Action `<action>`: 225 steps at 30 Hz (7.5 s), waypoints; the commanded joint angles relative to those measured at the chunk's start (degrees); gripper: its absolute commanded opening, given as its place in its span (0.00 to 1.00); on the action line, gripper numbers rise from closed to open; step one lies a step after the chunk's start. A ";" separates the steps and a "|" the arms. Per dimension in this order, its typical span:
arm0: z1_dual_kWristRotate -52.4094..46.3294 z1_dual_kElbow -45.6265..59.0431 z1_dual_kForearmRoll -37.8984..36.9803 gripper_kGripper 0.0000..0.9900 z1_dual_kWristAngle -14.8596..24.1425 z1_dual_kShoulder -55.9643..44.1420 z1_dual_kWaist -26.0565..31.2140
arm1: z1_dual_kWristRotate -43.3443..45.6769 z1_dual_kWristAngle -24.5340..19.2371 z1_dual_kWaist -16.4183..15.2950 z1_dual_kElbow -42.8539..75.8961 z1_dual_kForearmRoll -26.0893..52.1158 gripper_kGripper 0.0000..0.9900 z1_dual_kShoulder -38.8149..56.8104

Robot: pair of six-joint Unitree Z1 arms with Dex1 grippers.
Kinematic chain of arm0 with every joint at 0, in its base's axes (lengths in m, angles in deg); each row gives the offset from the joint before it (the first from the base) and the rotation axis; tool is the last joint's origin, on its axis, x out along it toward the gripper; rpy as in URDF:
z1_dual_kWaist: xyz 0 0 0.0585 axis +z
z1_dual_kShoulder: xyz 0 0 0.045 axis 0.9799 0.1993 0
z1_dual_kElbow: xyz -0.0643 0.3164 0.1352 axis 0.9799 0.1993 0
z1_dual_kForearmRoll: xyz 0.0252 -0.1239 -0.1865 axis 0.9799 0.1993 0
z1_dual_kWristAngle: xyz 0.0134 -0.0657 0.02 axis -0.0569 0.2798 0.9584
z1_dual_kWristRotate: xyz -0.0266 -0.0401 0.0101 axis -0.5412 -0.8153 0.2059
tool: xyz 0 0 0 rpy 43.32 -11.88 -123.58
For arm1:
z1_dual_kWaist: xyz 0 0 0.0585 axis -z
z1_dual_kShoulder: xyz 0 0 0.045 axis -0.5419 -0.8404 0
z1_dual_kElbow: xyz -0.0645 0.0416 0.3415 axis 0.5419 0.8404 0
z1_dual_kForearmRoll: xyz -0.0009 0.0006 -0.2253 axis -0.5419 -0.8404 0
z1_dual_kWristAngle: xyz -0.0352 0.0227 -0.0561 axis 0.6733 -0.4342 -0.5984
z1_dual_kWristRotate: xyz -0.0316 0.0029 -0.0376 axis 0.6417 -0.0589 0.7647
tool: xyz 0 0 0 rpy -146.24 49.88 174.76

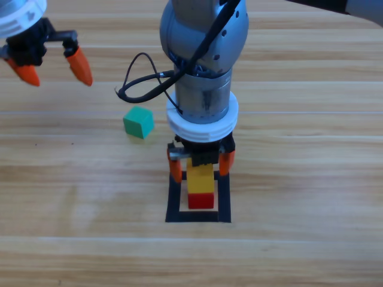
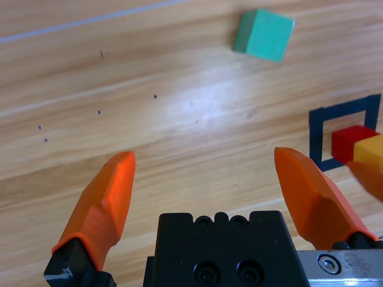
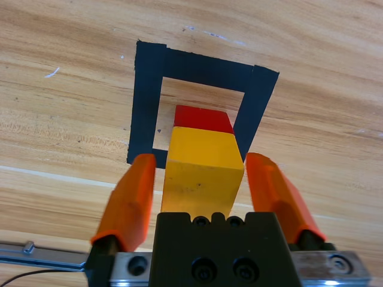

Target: Stack the blocks in the rectangular block: red at the bottom, yellow in the middle, green on top

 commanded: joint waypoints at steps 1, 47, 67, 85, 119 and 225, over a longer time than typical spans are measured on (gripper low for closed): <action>-0.82 -5.34 2.60 1.00 -0.22 4.84 0.08 | 1.91 -0.38 -0.85 -1.66 -0.52 1.00 -0.89; 0.58 -31.97 12.62 0.98 11.47 33.85 -14.78 | 28.01 -5.04 8.90 80.43 55.64 1.00 55.44; 0.67 -33.11 12.53 0.88 10.94 36.57 -14.69 | 27.57 -4.51 8.90 80.34 55.64 1.00 55.36; -0.21 -33.47 12.97 0.04 10.76 36.57 -14.16 | 27.57 -4.43 8.90 80.25 55.64 1.00 55.00; -40.02 -18.79 15.96 0.00 6.90 13.72 -35.08 | 27.92 -4.43 8.90 80.43 55.64 1.00 55.44; -38.26 -25.38 15.96 0.02 7.42 24.71 -35.43 | 28.54 -2.23 8.90 80.69 55.46 1.00 54.30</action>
